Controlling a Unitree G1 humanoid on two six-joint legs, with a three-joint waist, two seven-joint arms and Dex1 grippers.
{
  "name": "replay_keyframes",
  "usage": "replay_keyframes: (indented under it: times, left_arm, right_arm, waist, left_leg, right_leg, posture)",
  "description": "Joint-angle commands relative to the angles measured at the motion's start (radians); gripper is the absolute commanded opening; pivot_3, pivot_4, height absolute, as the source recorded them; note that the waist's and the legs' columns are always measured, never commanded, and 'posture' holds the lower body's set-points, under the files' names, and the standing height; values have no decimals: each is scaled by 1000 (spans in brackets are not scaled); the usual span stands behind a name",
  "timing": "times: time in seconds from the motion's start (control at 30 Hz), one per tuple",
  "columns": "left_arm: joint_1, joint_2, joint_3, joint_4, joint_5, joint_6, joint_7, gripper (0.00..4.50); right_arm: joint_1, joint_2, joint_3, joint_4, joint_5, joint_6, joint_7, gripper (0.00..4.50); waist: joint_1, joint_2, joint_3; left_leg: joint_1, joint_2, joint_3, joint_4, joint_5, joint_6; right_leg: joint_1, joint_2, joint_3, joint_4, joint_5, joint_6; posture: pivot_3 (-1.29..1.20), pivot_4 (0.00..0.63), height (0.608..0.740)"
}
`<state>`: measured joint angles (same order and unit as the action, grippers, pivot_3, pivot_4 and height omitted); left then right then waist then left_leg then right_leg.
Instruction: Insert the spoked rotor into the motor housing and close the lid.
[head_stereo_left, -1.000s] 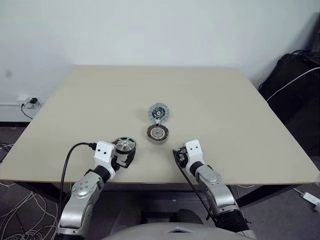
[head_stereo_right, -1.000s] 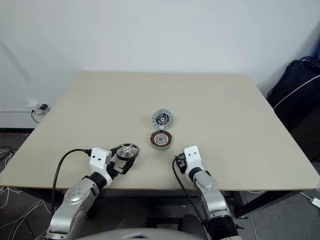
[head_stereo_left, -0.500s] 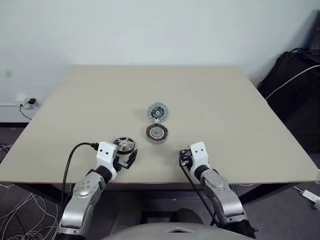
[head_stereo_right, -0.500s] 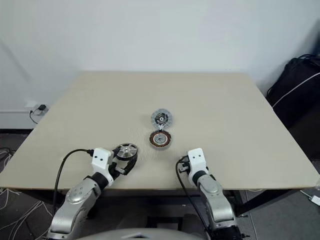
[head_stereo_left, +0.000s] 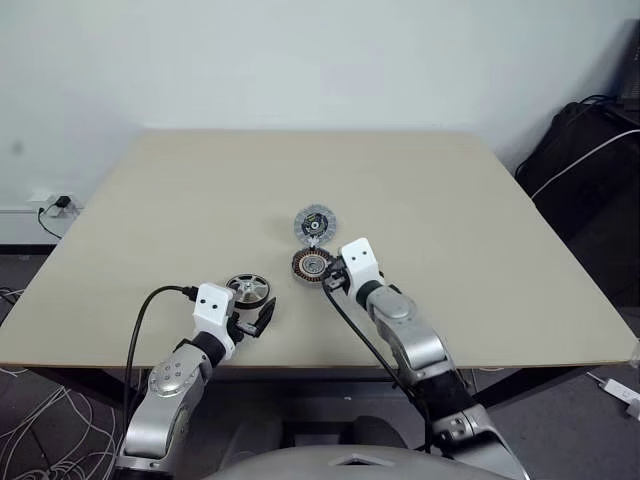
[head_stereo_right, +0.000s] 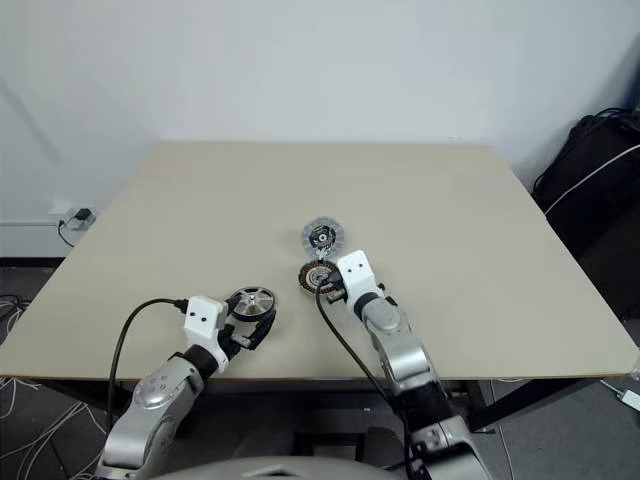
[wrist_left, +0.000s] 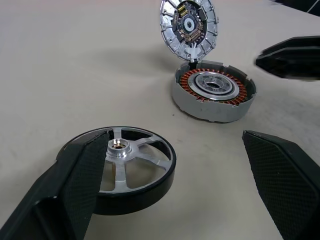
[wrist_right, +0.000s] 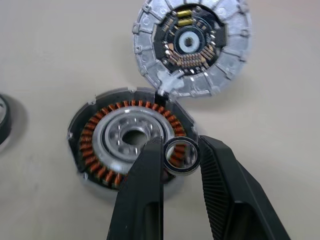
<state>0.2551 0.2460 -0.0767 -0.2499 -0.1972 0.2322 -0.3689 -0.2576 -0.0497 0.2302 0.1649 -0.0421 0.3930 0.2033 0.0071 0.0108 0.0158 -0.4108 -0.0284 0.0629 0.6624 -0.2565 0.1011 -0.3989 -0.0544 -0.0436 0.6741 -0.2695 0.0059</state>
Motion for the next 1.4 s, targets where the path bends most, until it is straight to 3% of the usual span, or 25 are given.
replay_keyframes:
  times: [0.03, 0.43, 1.23, 1.4]
  left_arm:
    - [-5, -4, 6, -61, 3, -16, 9, 4500]
    - [14, -17, -8, -73, 10, -20, 27, 4500]
    - [36, -29, -8, -87, 15, -26, 49, 4500]
    - [33, -34, -10, -77, 18, -30, 44, 4500]
  right_arm:
    - [-66, 23, 6, 69, -6, -57, 9, 694]
    - [-171, 80, 9, 320, -24, -145, 23, 694]
    - [-239, 96, -14, 460, -30, -211, 34, 694]
    - [-217, 87, -16, 431, -26, -195, 45, 2373]
  waist:
    - [-2, 0, 0]
    - [-20, 0, 0]
    - [-20, 1, 0]
    - [-21, 1, 0]
  left_leg:
    - [0, 0, 0, 0, 0, 0]
    - [1, 0, 0, -1, 1, -1]
    - [1, 0, 0, -2, 1, -2]
    - [1, 0, 0, -2, 1, -2]
  right_leg:
    - [0, 0, 0, 0, 0, 0]
    - [0, 0, 0, 1, 0, 0]
    - [-1, 0, 0, 2, 0, 0]
    - [-1, 0, 0, 2, 0, 0]
  posture:
    - [0, 0, 740]
    - [0, 0, 740]
    - [0, 0, 740]
    - [0, 0, 740]
